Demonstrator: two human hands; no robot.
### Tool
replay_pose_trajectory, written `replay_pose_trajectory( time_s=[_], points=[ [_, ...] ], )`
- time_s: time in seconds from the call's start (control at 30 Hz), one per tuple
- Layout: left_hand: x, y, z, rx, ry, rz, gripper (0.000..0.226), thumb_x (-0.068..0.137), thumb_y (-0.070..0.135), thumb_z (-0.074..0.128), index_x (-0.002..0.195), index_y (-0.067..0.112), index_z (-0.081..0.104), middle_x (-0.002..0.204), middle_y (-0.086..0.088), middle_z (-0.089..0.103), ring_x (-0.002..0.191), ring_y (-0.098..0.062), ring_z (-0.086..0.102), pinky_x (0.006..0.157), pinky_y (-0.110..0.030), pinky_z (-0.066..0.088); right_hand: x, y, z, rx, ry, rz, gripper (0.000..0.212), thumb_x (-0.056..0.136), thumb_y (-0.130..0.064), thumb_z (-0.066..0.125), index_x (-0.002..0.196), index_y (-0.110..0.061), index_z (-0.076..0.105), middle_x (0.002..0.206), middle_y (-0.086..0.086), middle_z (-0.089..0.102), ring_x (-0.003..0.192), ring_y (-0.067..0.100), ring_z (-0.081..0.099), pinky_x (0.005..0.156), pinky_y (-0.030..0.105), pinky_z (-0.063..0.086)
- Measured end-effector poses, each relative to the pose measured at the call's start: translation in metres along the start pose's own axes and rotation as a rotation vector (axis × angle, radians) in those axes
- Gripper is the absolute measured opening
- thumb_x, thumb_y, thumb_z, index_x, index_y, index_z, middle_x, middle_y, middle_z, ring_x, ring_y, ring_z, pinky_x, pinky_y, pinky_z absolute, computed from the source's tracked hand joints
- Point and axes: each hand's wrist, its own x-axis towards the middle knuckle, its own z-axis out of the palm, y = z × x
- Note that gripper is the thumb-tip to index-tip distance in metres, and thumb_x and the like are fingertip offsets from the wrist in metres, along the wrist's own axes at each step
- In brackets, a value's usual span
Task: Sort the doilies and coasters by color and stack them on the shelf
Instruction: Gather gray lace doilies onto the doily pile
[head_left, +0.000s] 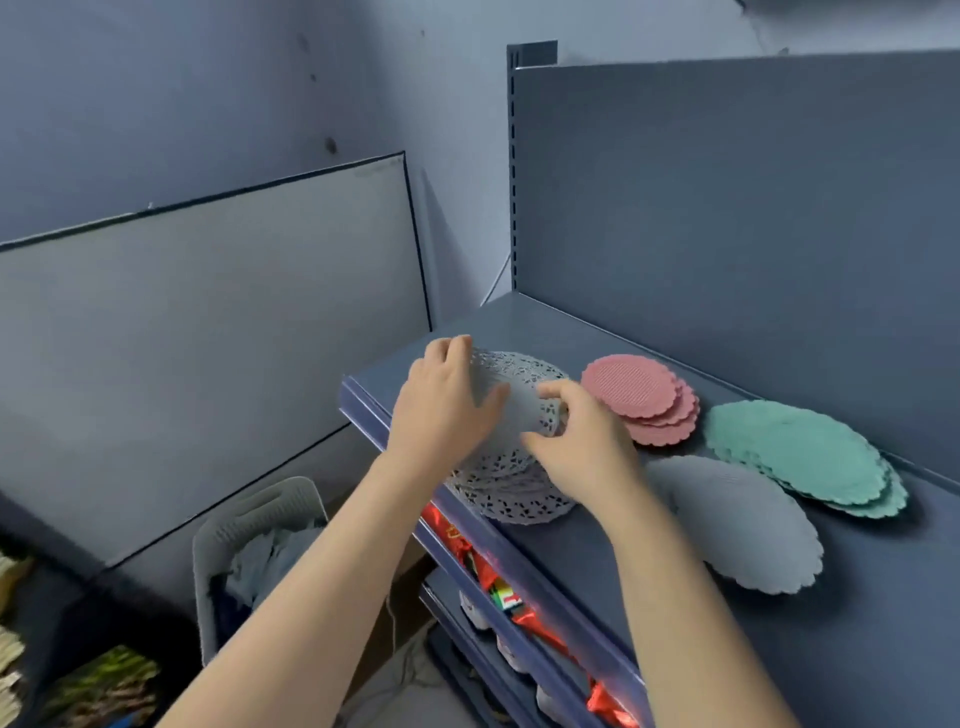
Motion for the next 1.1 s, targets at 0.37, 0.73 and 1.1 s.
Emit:
replay_pose_trajectory(
  time_s=[0.37,0.73,1.1],
  points=[
    [0.051,-0.051,0.054,0.148,-0.275,0.329,0.088,0.076,0.059,-0.014,0.15,0.024,0.021,0.156,-0.008,0.024,0.143,-0.026,0.02,0.113,-0.042,0.017,0.023,-0.008,0.021,-0.31,-0.024,0.245,0.069,0.07,-0.031,0.081,0.13,-0.037,0.048,0.13,-0.014,0.048,0.119,0.007,0.046,0.098,0.025,0.038],
    [0.063,-0.042,0.039,0.355,-0.331,0.535,0.059,0.099,0.043,0.012,0.147,0.009,0.02,0.154,-0.02,0.022,0.14,-0.036,0.023,0.113,-0.05,0.018,-0.028,-0.029,0.05,-0.3,0.252,0.309,0.058,0.09,-0.035,0.058,0.142,-0.036,0.034,0.148,-0.022,0.026,0.134,-0.001,0.029,0.112,0.024,0.026],
    [-0.061,0.069,-0.026,0.031,-0.172,1.04,0.075,0.083,0.065,0.032,0.108,0.004,0.065,0.112,-0.019,0.066,0.1,-0.038,0.063,0.08,-0.045,0.05,-0.242,-0.007,-0.01,-0.337,0.673,0.597,0.048,0.091,-0.043,0.054,0.136,-0.04,0.04,0.133,-0.032,0.034,0.122,-0.009,0.035,0.105,0.018,0.032]
  ],
)
